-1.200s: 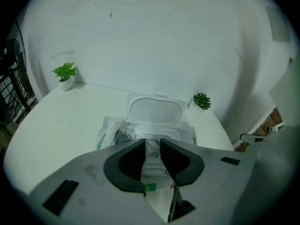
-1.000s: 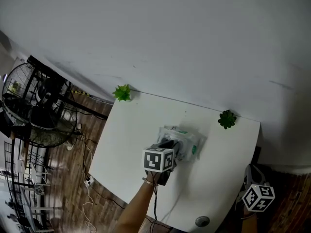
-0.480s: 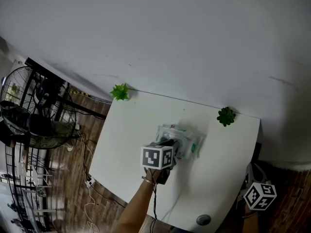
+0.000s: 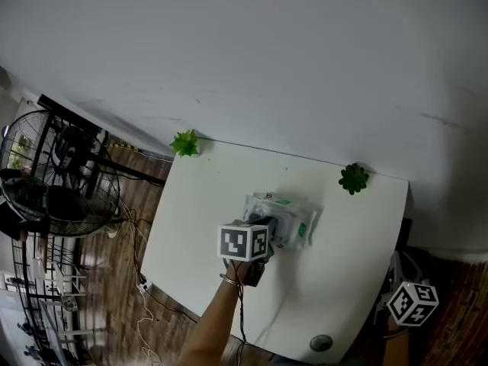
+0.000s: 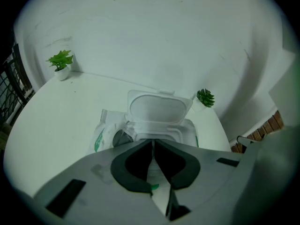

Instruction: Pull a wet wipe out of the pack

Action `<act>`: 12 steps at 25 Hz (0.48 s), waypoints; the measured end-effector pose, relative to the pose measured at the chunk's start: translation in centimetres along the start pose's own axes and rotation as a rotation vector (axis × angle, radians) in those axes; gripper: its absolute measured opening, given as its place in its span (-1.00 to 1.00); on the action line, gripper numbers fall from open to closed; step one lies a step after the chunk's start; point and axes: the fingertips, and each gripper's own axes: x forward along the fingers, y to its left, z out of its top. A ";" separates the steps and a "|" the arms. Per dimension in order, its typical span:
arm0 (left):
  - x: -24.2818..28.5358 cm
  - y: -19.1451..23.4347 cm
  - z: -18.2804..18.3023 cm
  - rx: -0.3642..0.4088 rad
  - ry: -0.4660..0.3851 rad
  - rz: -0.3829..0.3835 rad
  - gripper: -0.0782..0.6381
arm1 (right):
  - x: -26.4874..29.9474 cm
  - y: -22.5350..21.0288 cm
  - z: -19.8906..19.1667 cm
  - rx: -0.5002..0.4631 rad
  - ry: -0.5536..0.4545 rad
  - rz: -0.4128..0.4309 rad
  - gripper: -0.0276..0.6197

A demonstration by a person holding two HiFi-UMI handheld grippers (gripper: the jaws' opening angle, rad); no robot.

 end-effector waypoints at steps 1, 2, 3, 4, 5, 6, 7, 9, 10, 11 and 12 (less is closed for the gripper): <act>0.0 0.0 0.0 0.006 -0.001 0.003 -0.70 | 0.0 0.0 0.0 0.001 0.000 0.001 -0.91; 0.0 0.0 0.0 0.012 -0.003 0.007 -0.71 | 0.1 0.0 0.1 0.001 0.000 0.001 -0.91; -0.1 0.0 0.0 0.016 -0.009 0.011 -0.72 | 0.1 0.0 0.1 0.002 0.000 0.003 -0.91; -0.1 0.1 0.0 0.019 -0.016 0.014 -0.73 | 0.2 0.1 0.2 0.002 0.001 0.004 -0.91; -0.2 0.1 0.0 0.020 -0.023 0.016 -0.73 | 0.2 0.2 0.2 0.002 0.000 0.005 -0.91; -0.2 0.1 0.0 0.017 -0.029 0.014 -0.74 | 0.2 0.2 0.3 0.001 0.000 0.006 -0.91; -0.2 0.1 0.1 0.011 -0.035 0.010 -0.74 | 0.2 0.2 0.3 0.000 -0.001 0.006 -0.91; -0.3 0.1 0.2 -0.010 -0.045 -0.005 -0.75 | 0.2 0.1 0.4 0.001 -0.002 0.005 -0.91; -0.4 0.1 0.3 -0.023 -0.050 -0.014 -0.75 | 0.1 0.0 0.4 0.003 -0.002 0.003 -0.91; -0.5 0.2 0.3 -0.038 -0.056 -0.022 -0.75 | 0.1 -0.1 0.4 0.005 -0.002 0.002 -0.91; -0.6 0.2 0.3 -0.052 -0.063 -0.027 -0.75 | 0.1 -0.1 0.4 0.006 -0.003 0.000 -0.91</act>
